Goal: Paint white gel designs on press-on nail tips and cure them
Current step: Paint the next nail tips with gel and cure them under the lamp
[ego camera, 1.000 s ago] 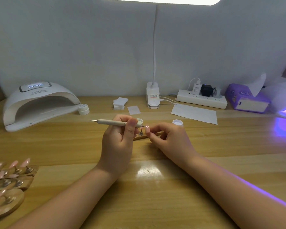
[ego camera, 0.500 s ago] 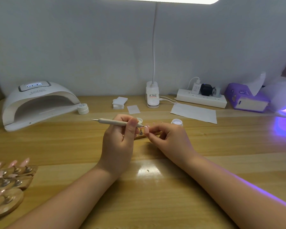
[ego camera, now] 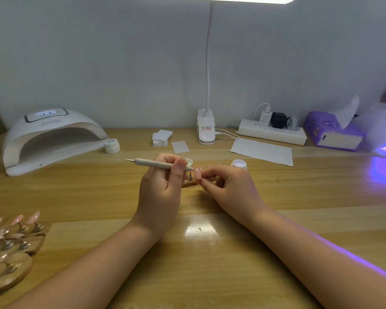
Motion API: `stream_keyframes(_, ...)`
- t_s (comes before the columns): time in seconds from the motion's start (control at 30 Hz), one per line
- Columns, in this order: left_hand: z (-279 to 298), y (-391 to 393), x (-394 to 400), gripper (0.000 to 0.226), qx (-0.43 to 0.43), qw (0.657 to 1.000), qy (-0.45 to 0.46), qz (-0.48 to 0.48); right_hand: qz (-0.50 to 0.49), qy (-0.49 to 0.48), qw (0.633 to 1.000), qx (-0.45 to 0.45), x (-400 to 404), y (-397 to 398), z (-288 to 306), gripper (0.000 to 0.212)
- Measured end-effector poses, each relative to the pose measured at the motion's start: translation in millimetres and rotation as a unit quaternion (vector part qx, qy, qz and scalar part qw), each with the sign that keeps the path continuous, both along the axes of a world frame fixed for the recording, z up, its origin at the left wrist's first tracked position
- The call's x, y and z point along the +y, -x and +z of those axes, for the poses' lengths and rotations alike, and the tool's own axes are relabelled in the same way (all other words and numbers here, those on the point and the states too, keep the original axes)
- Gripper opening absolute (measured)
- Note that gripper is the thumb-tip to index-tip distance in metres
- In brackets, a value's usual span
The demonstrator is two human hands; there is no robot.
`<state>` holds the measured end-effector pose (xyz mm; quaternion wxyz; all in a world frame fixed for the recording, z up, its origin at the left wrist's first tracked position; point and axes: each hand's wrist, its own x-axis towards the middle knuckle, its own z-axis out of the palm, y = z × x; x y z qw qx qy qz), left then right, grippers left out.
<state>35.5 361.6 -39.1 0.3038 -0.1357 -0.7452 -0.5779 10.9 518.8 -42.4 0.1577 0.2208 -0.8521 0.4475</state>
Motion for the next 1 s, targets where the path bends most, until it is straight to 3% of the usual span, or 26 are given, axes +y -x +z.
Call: stream_keyframes(1.0, -0.8, 0.8, 0.1, 0.017, 0.005, 1.0, 0.027, 0.003, -0.008, -0.003, 1.0, 0.011, -1.4, -0.3, -1.2, 0.01)
